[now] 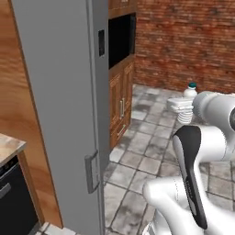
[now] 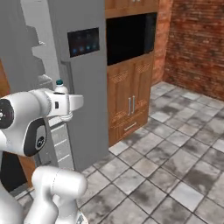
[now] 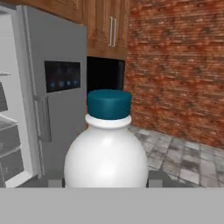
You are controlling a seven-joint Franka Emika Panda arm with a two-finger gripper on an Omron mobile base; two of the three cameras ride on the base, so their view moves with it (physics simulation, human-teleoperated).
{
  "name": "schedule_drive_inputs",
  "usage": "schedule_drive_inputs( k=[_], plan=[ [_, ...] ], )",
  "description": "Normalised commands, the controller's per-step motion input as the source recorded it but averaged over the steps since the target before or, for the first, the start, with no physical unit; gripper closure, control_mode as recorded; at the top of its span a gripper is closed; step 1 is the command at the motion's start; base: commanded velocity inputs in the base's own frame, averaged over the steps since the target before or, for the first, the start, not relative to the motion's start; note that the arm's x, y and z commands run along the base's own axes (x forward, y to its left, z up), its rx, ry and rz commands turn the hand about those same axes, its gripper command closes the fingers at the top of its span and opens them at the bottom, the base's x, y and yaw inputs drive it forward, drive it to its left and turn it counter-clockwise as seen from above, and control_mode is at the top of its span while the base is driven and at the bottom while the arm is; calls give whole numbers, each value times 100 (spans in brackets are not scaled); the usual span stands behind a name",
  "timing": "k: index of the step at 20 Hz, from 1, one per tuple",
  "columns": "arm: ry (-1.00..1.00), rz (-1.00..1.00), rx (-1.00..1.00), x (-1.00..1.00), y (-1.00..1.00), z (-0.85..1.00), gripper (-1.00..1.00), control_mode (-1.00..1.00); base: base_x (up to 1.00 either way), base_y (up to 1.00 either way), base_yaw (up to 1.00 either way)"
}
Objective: Take the bottled waters from the counter and place them in the freezer to freeze. Close the freezer door after placing the bottles.
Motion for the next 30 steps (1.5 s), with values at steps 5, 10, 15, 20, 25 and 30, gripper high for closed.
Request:
schedule_drive_inputs(
  k=[5,10,15,20,25,30],
  plan=[
    [0,0,0,0,0,0,100,100,66,-61,71],
    [0,0,0,0,0,0,100,100,50,-67,67],
    [0,0,0,0,0,0,100,100,20,-81,60],
    [0,0,0,0,0,0,100,100,25,-70,67],
    [0,0,0,0,0,0,100,100,35,-62,71],
    [0,0,0,0,0,0,100,100,43,-49,67]
  ],
)
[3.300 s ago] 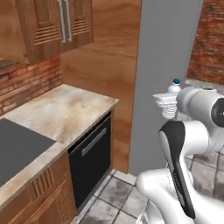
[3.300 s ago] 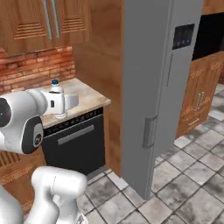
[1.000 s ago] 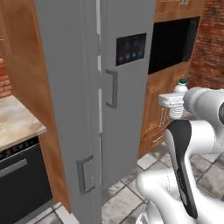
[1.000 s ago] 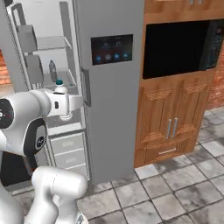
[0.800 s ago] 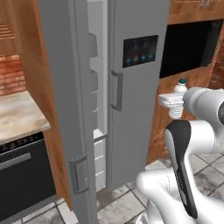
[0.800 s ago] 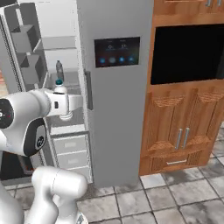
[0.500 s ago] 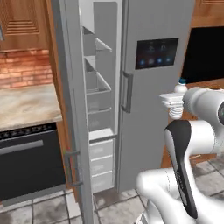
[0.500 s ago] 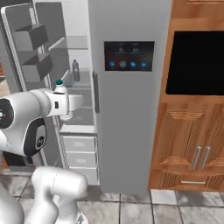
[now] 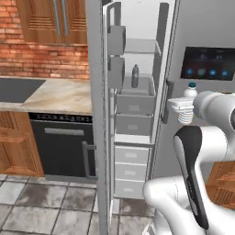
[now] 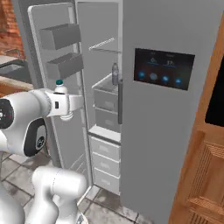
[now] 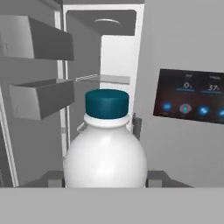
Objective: Take the bottled waters from the counter and place them in the freezer to freeze. Close the freezer door after placing the bottles.
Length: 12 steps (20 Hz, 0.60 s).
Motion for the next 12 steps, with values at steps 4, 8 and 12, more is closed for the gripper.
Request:
schedule_drive_inputs(
  k=[4,8,12],
  plan=[
    [0,0,0,0,0,0,100,100,53,-33,60],
    [0,0,0,0,0,0,100,100,44,-21,41],
    [0,0,0,0,0,0,100,100,14,-26,14]
  ],
)
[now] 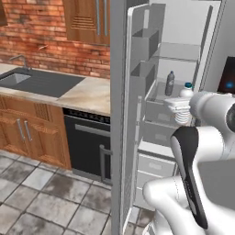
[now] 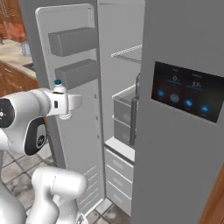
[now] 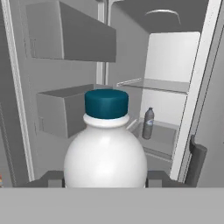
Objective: Take the bottled waters from the counter and place them in the freezer to freeze. Close the freezer door after placing the bottles.
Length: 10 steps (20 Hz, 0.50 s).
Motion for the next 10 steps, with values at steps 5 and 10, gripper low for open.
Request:
schedule_drive_inputs(
  k=[5,10],
  plan=[
    [0,0,0,0,0,0,100,100,0,-38,3],
    [0,0,0,0,0,0,100,100,6,-46,-3]
  ],
)
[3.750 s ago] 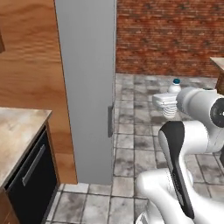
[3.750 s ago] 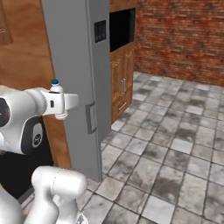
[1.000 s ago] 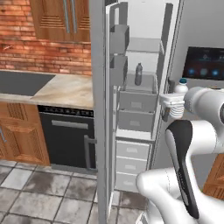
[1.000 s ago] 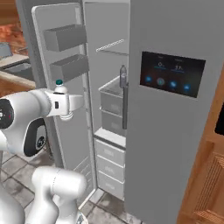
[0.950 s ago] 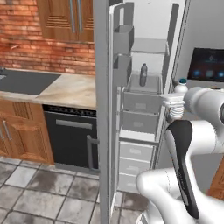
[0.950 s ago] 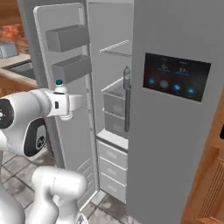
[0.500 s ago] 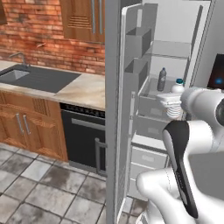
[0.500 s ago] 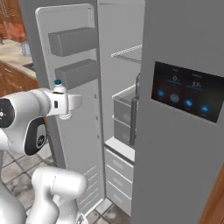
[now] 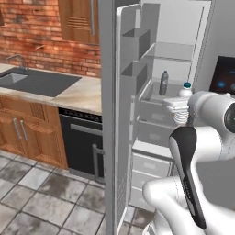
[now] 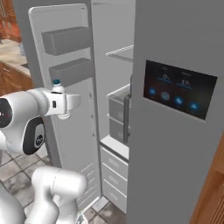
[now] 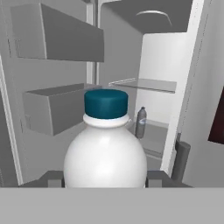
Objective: Take the bottled waters from the counter and place them in the freezer to freeze. Close the freezer door after placing the bottles.
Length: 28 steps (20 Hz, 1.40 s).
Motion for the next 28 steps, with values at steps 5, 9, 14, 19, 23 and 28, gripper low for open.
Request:
schedule_drive_inputs(
  k=[5,9,14,19,23,28],
  plan=[
    [0,0,0,0,0,0,100,100,9,-40,-8],
    [0,0,0,0,0,0,100,100,24,-10,-9],
    [0,0,0,0,0,0,100,100,43,-12,-8],
    [0,0,0,0,0,0,100,100,57,-15,-7],
    [0,0,0,0,0,0,100,100,15,7,-3],
    [0,0,0,0,0,0,100,100,10,27,-2]
  ],
)
